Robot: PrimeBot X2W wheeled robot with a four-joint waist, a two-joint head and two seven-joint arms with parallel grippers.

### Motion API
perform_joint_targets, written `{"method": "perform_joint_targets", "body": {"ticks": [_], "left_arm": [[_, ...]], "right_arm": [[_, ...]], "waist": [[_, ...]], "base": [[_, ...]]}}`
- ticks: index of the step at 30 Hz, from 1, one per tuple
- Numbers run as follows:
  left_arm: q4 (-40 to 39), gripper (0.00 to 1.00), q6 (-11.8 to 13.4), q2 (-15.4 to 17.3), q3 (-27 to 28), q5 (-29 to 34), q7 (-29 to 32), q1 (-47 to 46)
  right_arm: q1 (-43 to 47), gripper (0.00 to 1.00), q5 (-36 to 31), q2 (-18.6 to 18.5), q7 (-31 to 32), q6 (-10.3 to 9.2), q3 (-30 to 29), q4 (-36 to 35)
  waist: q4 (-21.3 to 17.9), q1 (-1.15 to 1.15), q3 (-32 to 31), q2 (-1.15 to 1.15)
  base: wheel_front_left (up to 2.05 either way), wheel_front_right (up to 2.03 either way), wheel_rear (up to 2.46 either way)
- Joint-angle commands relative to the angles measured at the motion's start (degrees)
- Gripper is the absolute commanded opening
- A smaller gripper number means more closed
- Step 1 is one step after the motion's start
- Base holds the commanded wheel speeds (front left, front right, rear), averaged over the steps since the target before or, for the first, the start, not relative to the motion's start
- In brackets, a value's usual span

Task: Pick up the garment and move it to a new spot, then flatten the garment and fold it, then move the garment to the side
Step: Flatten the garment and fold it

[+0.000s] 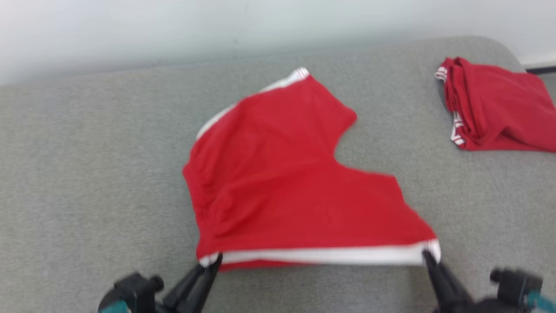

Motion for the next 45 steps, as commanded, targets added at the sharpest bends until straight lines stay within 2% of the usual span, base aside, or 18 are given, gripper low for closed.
{"method": "perform_joint_targets", "body": {"ticks": [1,8,12,20,25,32,36,40,41,45], "left_arm": [[0.46,0.0,-0.15,-0.46,0.32,0.67,-0.12,1.76],[1.71,0.0,-1.07,-2.05,-0.17,3.02,-0.11,8.19],[1.77,0.0,-1.5,-2.78,0.36,3.62,-0.11,10.57],[1.3,0.0,-2.45,-5.59,3.32,5.2,-0.11,10.44],[0.42,0.0,-3.1,-7.32,4.52,6.52,-0.11,8.82],[0.55,0.0,-3.66,-8.56,6.31,7.19,-0.11,4.37],[1.46,0.0,-3.94,-8.43,5.81,7.07,-0.11,-0.17],[3.54,0.0,-3.81,-9.73,5.24,5.6,-0.11,-6.25],[4.88,0.0,-3.83,-10.44,4.32,5.2,-0.11,-9.58],[7.87,0.0,-3.85,-11.79,2.45,3.0,-0.11,-15.38]], "right_arm": [[3.16,0.0,-1.41,1.17,0.78,0.02,-1.06,-1.67],[14.3,0.0,-5.02,6.44,4.92,0.02,-5.47,-7.84],[18.6,0.0,-7.46,8.05,7.18,0.02,-6.9,-11.12],[15.93,0.0,-9.03,9.33,8.24,0.02,-10.33,-14.25],[8.66,0.0,-8.9,8.25,8.6,0.02,-11.22,-13.11],[-5.13,0.0,-9.2,6.13,9.15,0.02,-10.17,-7.81],[-14.07,0.0,-9.75,5.0,10.06,0.02,-9.65,-2.42],[-23.36,0.0,-11.07,4.44,9.94,0.02,-9.26,4.23],[-27.96,0.0,-11.82,4.4,9.77,0.02,-9.07,7.79],[-37.11,0.0,-13.23,4.8,9.28,0.02,-9.06,15.82]], "waist": [[1.3,0.01,-1.58,0.01],[1.78,0.01,-3.17,0.01],[2.05,0.01,-3.71,0.01],[2.94,0.01,-4.75,0.01],[3.32,0.01,-4.63,0.01],[5.08,0.01,-2.7,0.01],[6.57,0.01,-0.13,0.01],[8.33,0.01,3.2,0.01],[9.21,0.01,4.93,0.01],[10.82,0.01,8.36,0.01]], "base": [[0.0,0.0,0.0],[0.0,0.0,0.0],[0.0,0.0,0.0],[0.0,0.0,0.0],[0.0,0.0,0.0],[0.0,0.0,0.0],[0.0,0.0,0.0],[0.0,0.0,0.0],[0.0,0.0,0.0],[0.0,0.0,0.0]]}}
